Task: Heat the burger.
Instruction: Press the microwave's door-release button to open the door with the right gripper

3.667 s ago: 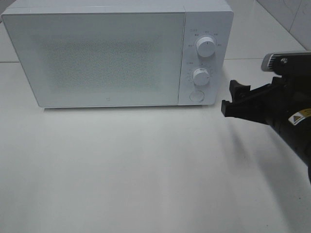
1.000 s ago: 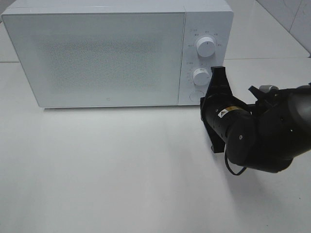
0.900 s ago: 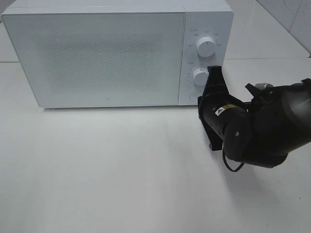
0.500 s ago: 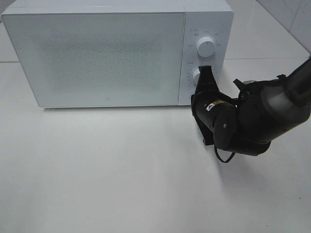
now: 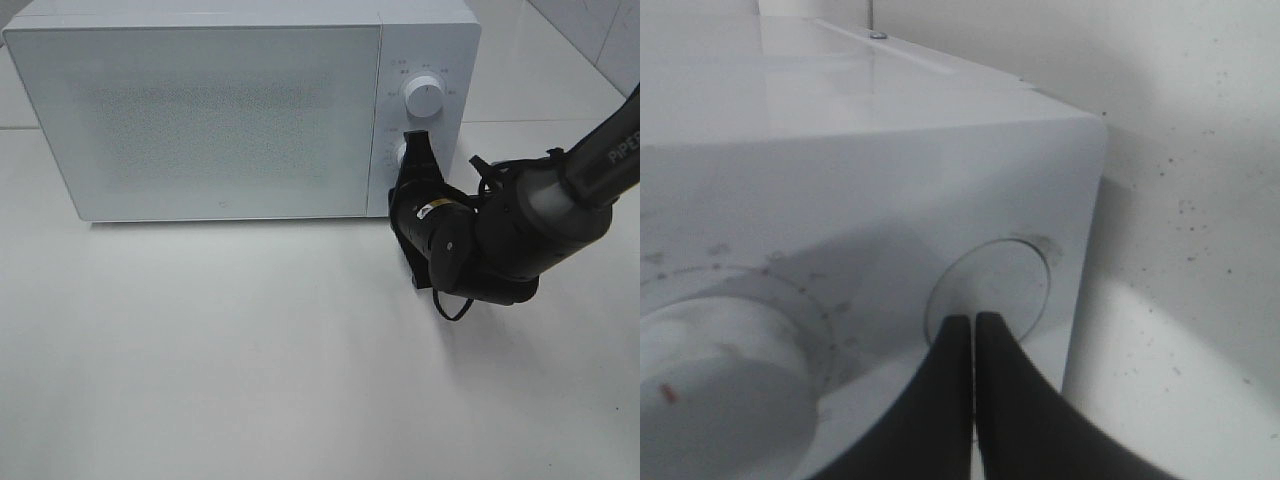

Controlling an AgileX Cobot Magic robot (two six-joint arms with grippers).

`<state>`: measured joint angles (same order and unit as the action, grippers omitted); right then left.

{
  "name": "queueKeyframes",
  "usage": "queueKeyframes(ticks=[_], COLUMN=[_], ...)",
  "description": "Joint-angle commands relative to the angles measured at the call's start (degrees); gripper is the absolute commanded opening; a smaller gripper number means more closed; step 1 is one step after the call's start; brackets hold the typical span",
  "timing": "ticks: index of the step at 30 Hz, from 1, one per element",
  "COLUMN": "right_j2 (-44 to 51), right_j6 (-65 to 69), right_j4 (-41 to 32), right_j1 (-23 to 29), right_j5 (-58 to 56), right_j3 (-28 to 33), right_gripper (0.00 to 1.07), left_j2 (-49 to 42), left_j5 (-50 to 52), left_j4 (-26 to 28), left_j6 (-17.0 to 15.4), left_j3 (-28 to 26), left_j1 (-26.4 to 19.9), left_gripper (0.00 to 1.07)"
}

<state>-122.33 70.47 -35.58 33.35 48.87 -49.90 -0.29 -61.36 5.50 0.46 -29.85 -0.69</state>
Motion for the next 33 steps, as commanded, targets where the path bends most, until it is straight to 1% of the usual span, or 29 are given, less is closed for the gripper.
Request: queueKeyframes(ticks=[1,7,18,28,30,33], right_j2=[-0.86,-1.15,-0.92,0.23,0.40,0.69], right_j6=[-0.46,-0.46,0.23,0.34,1.95,3.32], right_j4=[0.74,0.80,0.80,2.18,3.72,3.84], right_j1=[-0.80,-1.89,-1.89,-1.89,-1.89,-1.89], right_j5=[0.63,0.97,3.27,1.38,0.46,0.00], right_j3=[-1.49,-1.49,-1.49,-1.49,-0.69,0.29], right_gripper=[0.00,0.00,0.00,0.00,0.00,0.00], left_j2=[-0.46,-0.46,-0.46,-0.46,-0.46,-0.46], left_j5=[0.00,0.00,0.00,0.00,0.00,0.00], left_j4=[0.06,0.06,0.06,0.06,0.06,0.06], left_j6=[-0.46,-0.46,-0.46,-0.46,-0.46,-0.46], left_j3=[0.23,0.23,0.23,0.23,0.23,0.23], left_j1=[-0.06,-0.06,-0.06,-0.06,-0.06,-0.06], left_gripper=[0.84,0.84,0.84,0.84,0.84,0.84])
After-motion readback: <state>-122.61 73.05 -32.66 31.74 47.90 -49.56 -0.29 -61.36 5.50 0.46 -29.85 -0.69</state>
